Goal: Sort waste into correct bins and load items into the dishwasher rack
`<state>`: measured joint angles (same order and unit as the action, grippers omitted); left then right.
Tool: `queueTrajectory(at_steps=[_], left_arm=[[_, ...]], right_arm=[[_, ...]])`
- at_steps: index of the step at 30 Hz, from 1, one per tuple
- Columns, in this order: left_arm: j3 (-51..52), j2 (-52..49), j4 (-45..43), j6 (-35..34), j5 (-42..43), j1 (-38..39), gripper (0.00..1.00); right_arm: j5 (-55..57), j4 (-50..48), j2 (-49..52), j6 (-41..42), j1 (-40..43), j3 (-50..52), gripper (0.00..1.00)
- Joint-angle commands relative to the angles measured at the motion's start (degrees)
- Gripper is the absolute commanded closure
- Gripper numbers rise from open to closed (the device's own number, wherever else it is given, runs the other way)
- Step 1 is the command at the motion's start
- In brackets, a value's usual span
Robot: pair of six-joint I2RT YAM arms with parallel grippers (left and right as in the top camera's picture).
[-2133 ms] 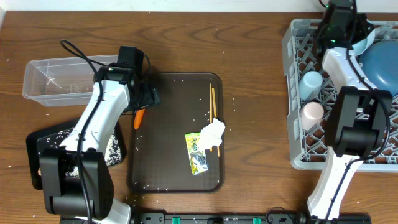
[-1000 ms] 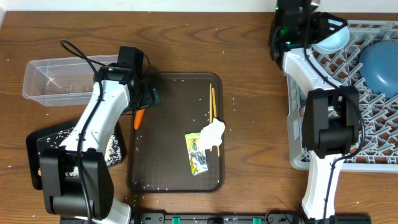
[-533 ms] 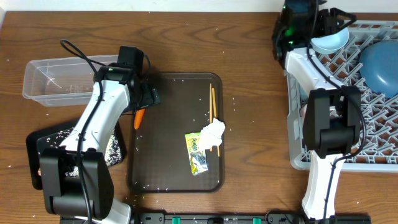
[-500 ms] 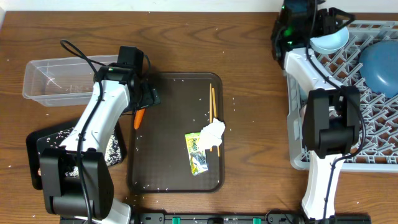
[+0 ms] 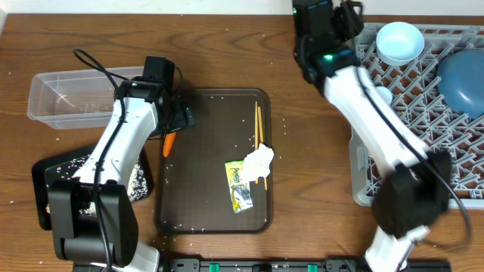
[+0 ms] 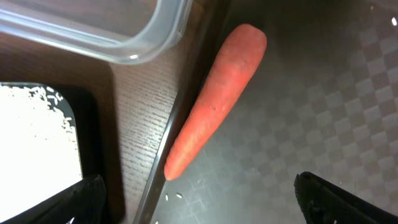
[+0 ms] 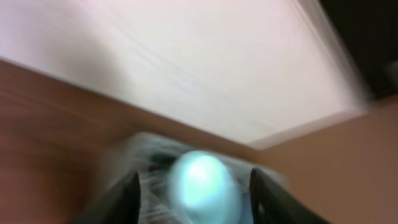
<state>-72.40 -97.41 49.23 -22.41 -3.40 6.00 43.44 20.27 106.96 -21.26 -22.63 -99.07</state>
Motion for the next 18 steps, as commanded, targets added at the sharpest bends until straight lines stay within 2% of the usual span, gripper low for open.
queueTrajectory(at_steps=[1, 4, 7, 9, 13, 18], left_arm=[[0.1, 0.4, 0.1, 0.8, -0.7, -0.2, 0.02], [0.1, 0.4, 0.1, 0.8, -0.7, -0.2, 0.02], [0.1, 0.4, 0.1, 0.8, -0.7, -0.2, 0.02], [0.1, 0.4, 0.1, 0.8, -0.7, -0.2, 0.02], [0.1, 0.4, 0.1, 0.7, -0.7, -0.2, 0.02], [0.1, 0.4, 0.1, 0.8, -0.7, -0.2, 0.02]], right_arm=[[-27.9, 2.8, -8.3, 20.3, 2.6, -0.9, 0.44], [-28.1, 5.2, -11.2, 25.2, 4.1, -0.9, 0.44], [-23.0, 7.6, -12.0, 29.4, 6.7, -0.9, 0.45], [-19.9, 9.6, -11.6, 33.9, 9.4, -0.9, 0.45], [-20.6, 13.7, -10.5, 42.1, 17.3, -0.9, 0.45], [-27.1, 13.6, -7.8, 42.7, 26.2, -0.9, 0.47]])
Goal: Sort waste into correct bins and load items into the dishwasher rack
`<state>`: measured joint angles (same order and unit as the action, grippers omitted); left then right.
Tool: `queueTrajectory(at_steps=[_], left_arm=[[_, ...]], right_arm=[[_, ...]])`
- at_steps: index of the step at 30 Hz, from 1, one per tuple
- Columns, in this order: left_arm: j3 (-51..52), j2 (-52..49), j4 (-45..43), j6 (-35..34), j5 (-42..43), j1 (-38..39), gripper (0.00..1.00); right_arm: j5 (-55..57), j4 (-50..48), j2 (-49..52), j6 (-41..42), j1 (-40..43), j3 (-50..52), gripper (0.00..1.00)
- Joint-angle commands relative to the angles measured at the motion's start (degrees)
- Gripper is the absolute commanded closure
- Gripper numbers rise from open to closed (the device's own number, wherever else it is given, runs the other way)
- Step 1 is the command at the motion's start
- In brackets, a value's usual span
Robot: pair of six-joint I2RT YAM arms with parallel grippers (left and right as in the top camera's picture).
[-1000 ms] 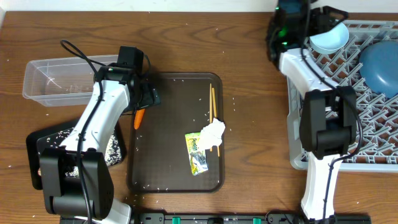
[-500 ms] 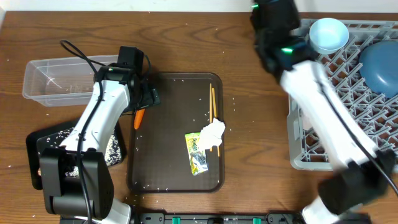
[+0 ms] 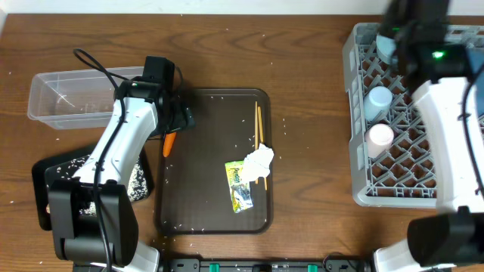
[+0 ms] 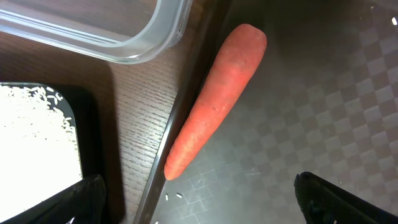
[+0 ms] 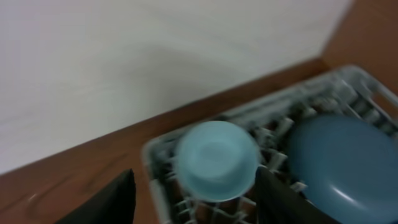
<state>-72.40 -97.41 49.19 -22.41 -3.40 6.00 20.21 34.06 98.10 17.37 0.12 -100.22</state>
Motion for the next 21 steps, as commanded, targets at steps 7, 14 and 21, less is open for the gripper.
queueTrajectory(at_steps=[7, 14, 21], left_arm=[[0.1, 0.4, 0.2, 0.7, -0.7, -0.2, 0.02], [0.1, 0.4, 0.2, 0.7, -0.7, -0.2, 0.02], [0.1, 0.4, 0.2, 0.8, -0.7, -0.2, 0.02]], right_arm=[[-10.4, -0.8, 8.0, 4.5, 11.9, 0.3, 0.49], [-14.2, 1.5, 13.9, 4.7, 15.2, 0.3, 0.54], [-15.3, 3.7, 18.3, 4.9, 15.7, 0.3, 0.57]])
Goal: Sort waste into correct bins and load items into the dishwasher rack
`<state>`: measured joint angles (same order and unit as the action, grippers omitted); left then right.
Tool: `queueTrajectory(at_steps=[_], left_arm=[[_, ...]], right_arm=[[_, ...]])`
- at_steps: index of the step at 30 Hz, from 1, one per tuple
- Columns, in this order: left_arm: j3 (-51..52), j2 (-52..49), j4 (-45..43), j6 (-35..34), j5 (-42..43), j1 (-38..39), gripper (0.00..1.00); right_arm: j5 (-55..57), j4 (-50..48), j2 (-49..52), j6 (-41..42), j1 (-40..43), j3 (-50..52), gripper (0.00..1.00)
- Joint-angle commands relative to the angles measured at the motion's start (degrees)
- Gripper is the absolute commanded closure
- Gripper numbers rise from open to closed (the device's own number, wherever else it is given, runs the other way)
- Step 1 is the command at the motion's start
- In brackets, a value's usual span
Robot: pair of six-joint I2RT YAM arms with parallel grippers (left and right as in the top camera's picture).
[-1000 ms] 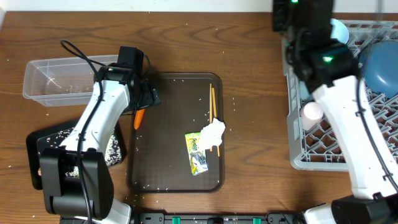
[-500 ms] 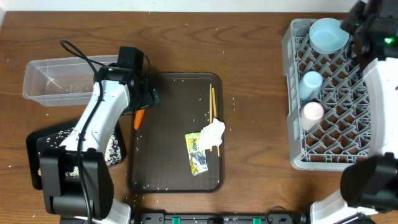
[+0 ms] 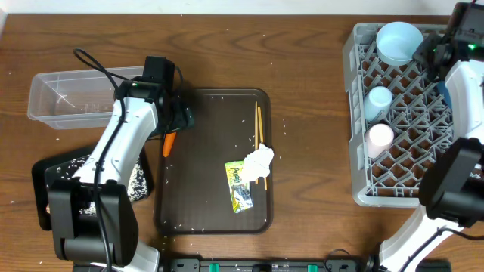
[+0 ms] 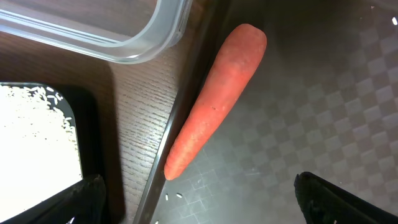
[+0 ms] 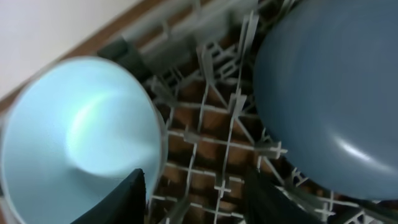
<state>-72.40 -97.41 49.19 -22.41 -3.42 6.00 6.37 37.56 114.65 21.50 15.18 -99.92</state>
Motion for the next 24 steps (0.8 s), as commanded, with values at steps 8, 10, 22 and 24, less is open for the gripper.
queueTrajectory(at_steps=[8, 10, 22, 24], left_arm=[[0.1, 0.4, 0.2, 0.8, -0.7, -0.2, 0.02], [0.1, 0.4, 0.2, 0.8, -0.7, -0.2, 0.02], [0.1, 0.4, 0.2, 0.7, -0.7, -0.2, 0.02], [0.1, 0.4, 0.2, 0.7, -0.7, -0.2, 0.02]], right_arm=[[-3.8, -0.3, 5.1, 0.7, 0.5, 0.0, 0.64], [-3.6, -0.3, 5.2, 0.5, 0.6, 0.0, 0.68], [-3.5, -1.4, 4.9, -2.2, 0.9, -0.2, 0.99], [-2.7, -1.3, 4.1, -3.0, 1.2, -0.5, 0.99]])
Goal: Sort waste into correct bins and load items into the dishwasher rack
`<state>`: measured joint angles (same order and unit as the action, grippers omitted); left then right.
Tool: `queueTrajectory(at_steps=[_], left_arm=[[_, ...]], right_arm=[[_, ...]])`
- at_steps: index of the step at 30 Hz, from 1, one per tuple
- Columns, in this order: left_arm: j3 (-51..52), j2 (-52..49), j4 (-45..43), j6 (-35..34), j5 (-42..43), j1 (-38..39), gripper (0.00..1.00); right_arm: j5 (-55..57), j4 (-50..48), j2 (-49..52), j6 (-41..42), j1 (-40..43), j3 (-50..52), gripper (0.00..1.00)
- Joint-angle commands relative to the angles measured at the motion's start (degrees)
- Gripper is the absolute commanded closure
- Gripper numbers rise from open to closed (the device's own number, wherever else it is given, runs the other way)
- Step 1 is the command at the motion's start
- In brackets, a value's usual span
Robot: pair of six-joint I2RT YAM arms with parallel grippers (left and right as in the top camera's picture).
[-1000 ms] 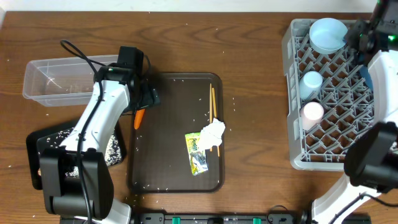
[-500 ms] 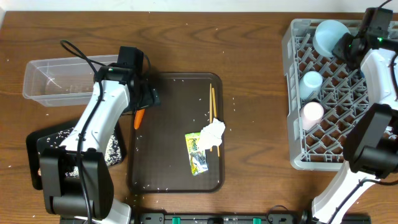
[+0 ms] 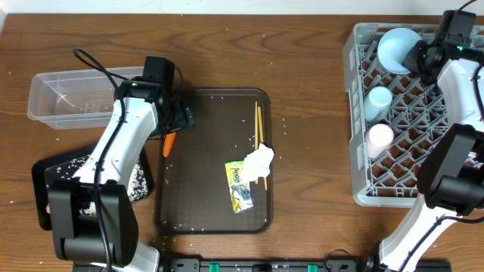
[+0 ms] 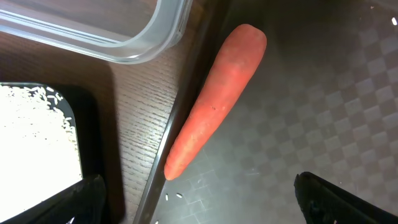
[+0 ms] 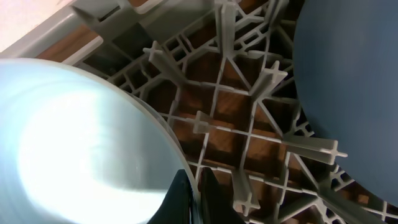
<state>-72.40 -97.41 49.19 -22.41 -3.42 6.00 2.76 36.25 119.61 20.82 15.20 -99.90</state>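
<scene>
My right gripper [image 5: 194,193] is shut on the rim of the light blue bowl [image 5: 81,149], which sits in the back left corner of the grey dishwasher rack [image 3: 393,174]. From overhead the bowl [image 3: 397,47] appears just left of that gripper [image 3: 423,57]. A dark blue plate [image 5: 354,93] lies to its right in the rack. My left gripper [image 4: 199,193] is open, low over an orange carrot [image 4: 214,99] that lies across the left rim of the dark tray [image 3: 204,204]. Nothing is between its fingers.
A pale blue cup [image 3: 377,99] and a pink cup [image 3: 379,137] stand in the rack. On the tray lie chopsticks [image 3: 259,128], a crumpled tissue [image 3: 259,160] and a green wrapper [image 3: 240,186]. A clear bin [image 3: 68,94] and a black bin with rice [image 3: 53,177] are at the left.
My right gripper, then open and close above the bowl and plate, has come down and shut on the bowl's rim. The left gripper and the carrot have not moved.
My right gripper was open near the rack's back left corner with the bowl in view. It then looked down on bowl and plate, then hung close over them, still open. Now it grips the bowl's rim. The left gripper stayed open over the carrot throughout.
</scene>
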Motion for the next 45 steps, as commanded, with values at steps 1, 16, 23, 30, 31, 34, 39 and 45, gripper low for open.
queueTrajectory(at_steps=[1, 16, 23, 30, 31, 34, 39, 45], left_arm=[[0.1, 0.4, 0.2, 0.7, -0.7, -0.2, 0.02], [0.1, 0.4, 0.2, 0.8, -0.7, -0.2, 0.02], [0.1, 0.4, 0.2, 0.7, -0.7, -0.2, 0.02], [0.1, 0.4, 0.2, 0.8, -0.7, -0.2, 0.02], [0.1, 0.4, 0.2, 0.7, -0.7, -0.2, 0.02], [0.1, 0.4, 0.2, 0.7, -0.7, -0.2, 0.02], [0.1, 0.4, 0.2, 0.7, -0.7, -0.2, 0.02], [0.1, 0.4, 0.2, 0.7, -0.7, -0.2, 0.02]], right_arm=[[1.9, 0.0, -1.8, -2.7, 1.3, -0.6, 0.99], [33.7, -11.8, -15.6, -34.0, 1.4, -0.6, 0.99], [20.2, -3.5, -13.8, -23.9, 1.1, -0.6, 0.83], [3.8, 6.3, -12.7, -9.7, 1.0, -0.6, 0.53], [3.8, 7.6, -12.4, -8.0, 1.0, -0.6, 0.53], [3.0, 10.8, -10.5, -5.0, 1.0, -0.5, 0.53], [2.1, 11.5, -6.1, -2.4, 1.0, -0.5, 0.53], [1.2, 7.7, -1.0, -0.5, 1.0, -0.5, 0.59]])
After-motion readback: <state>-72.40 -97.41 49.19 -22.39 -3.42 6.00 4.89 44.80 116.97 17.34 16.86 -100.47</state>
